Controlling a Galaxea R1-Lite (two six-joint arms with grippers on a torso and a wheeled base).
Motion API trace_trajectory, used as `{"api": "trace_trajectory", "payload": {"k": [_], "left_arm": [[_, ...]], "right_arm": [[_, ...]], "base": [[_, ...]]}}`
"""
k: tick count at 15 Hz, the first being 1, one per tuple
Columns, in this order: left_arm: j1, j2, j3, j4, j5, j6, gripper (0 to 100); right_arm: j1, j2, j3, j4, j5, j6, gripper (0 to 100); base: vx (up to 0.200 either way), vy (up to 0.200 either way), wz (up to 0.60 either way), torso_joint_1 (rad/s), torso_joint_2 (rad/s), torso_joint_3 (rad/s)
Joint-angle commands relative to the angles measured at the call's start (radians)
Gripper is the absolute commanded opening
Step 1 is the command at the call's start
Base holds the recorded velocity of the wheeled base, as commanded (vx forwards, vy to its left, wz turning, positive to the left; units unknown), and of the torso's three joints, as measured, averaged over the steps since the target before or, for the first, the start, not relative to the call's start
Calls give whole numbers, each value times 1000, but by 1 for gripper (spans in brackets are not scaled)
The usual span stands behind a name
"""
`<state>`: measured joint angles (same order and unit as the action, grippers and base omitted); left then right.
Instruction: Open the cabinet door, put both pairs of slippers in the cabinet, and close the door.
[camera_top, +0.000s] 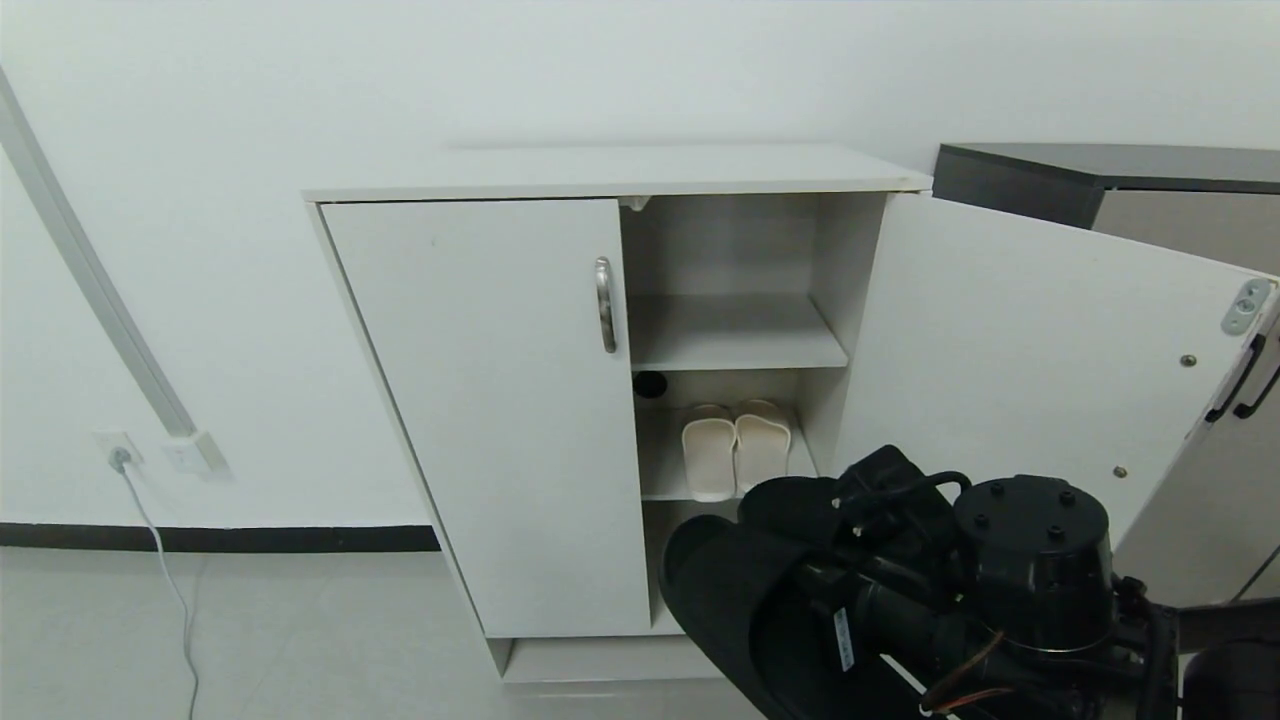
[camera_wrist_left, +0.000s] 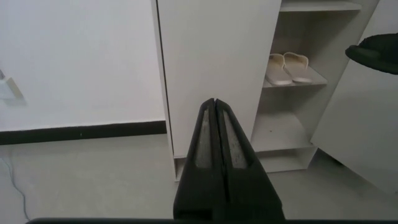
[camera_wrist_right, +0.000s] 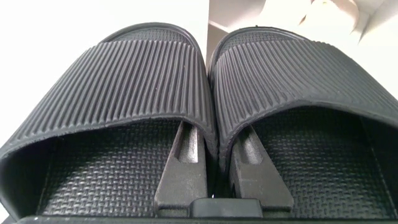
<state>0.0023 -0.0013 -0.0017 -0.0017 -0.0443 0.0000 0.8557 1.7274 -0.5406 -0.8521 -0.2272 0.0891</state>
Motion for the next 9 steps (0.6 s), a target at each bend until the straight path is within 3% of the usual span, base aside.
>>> {"api": "trace_trajectory", "payload": {"k": [1, 3, 7, 9], "left_arm": [[1, 1, 0, 0, 0, 0, 0], [1, 1, 0, 0, 0, 0, 0], [1, 1, 0, 0, 0, 0, 0], [1, 1, 0, 0, 0, 0, 0]], "right_arm": [[0, 11, 7, -12, 2, 0, 0], [0, 18, 8, -31, -3, -2, 0], [2, 64, -4, -73, -18, -3, 0], [25, 146, -93, -110, -165, 6, 0]], "base": [[0, 200, 0, -17, 61, 115], [0, 200, 0, -10, 166, 102], [0, 0, 0, 4, 35, 15], [0, 0, 0, 0, 0, 0]]}}
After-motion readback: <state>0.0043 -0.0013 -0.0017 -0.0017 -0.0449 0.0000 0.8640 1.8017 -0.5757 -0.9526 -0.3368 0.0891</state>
